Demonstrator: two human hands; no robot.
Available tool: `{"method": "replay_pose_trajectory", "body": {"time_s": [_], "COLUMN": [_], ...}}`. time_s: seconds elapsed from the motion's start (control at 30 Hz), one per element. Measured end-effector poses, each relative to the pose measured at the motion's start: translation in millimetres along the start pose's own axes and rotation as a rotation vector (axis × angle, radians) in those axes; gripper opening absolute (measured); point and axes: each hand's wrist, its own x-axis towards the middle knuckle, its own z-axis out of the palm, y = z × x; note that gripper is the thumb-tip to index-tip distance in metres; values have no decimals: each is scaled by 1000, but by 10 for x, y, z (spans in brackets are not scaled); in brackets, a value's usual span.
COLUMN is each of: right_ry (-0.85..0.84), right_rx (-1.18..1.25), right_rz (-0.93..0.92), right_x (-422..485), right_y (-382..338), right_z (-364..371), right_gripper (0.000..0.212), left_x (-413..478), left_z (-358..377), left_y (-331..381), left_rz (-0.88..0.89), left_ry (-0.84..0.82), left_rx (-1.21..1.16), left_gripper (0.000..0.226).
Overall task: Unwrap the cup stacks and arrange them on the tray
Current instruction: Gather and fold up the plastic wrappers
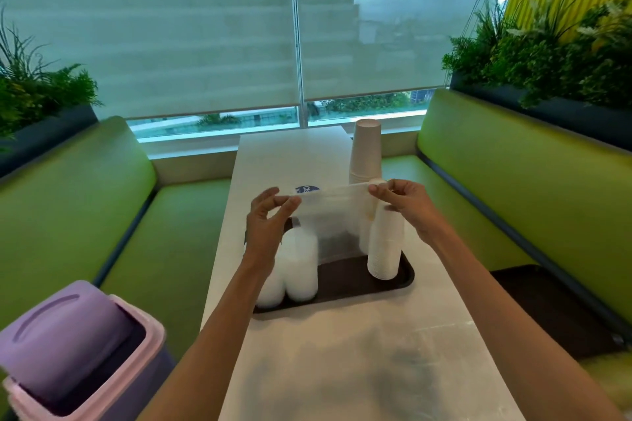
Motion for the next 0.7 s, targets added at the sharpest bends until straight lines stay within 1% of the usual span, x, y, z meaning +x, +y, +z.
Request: {"method": "replay_pose_trajectory", "body": {"time_s": [0.1,0.17,0.23,0.33,0.47,0.57,0.6,0.63,0.7], "right_ry": [44,-2,-23,-5,23,19,-6,-48,-155], "right_rx": [-42,9,79,181,208,290,323,355,382], "right_rz": [-105,-136,-146,-124,-76,-10,26,75,153], "right_x": [46,76,77,82,95,113,124,118,111], "right_y": [-109,-153,-199,-225,-196,-147,-102,-58,73], "right_z": [11,35,76,123,129,163,172,191,210], "right_gripper": [21,23,21,17,16,15,17,26,56], "left_x": [128,198,239,296,369,395,398,405,414], "left_z": [14,15,36,70,109,140,147,143,129], "left_y": [124,180,218,222,185,161,148,127,81], "left_rz": [25,41,51,80,112,122,117,111,99], "left_ry": [-36,-41,-29,-1,33,72,84,95,113], "left_rx": [-18,-14,-37,-66,-63,-70,-71,-71,-64], "left_gripper": [10,7,8,9,10,12,13,13,14]}}
